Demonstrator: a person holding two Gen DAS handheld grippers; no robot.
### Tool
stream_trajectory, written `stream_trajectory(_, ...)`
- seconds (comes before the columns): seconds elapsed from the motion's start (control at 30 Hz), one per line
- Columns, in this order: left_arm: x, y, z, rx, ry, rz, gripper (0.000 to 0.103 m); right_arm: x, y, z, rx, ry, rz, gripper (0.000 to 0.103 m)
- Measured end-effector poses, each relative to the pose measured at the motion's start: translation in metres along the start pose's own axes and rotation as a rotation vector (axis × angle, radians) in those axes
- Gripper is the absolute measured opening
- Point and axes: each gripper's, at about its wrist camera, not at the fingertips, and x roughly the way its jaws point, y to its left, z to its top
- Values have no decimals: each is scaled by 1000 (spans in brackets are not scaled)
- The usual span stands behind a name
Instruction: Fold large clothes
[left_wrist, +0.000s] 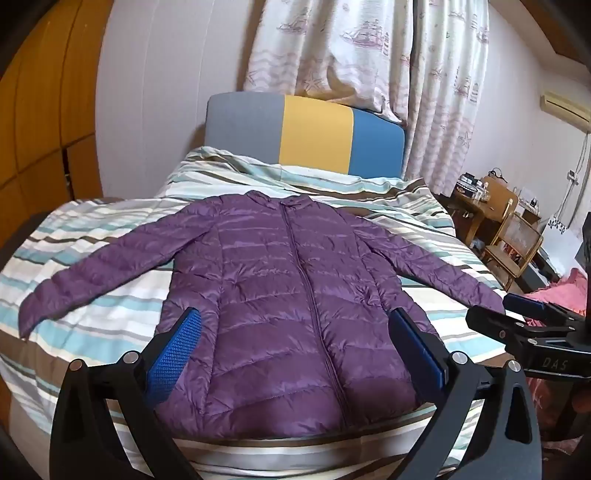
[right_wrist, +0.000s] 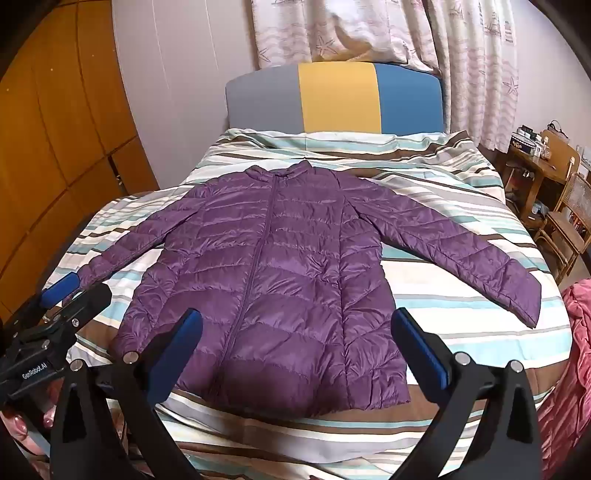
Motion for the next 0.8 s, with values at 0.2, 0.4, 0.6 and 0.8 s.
stream_trajectory(0.2,1,2,0,-28,15,-21,100,1,-1,0,3,2,4,101)
stream_trajectory(0.4,1,1,0,-22,14,-18,100,-1,-2,0,7,2,1,101)
stream_trajectory(0.6,0,1,0,-25,13,-20,100,4,-1,-1,9,11,2,101)
stream_trajectory(0.8,1,1,0,-25,15,-20,100,3,-4,0,13,16,10,101)
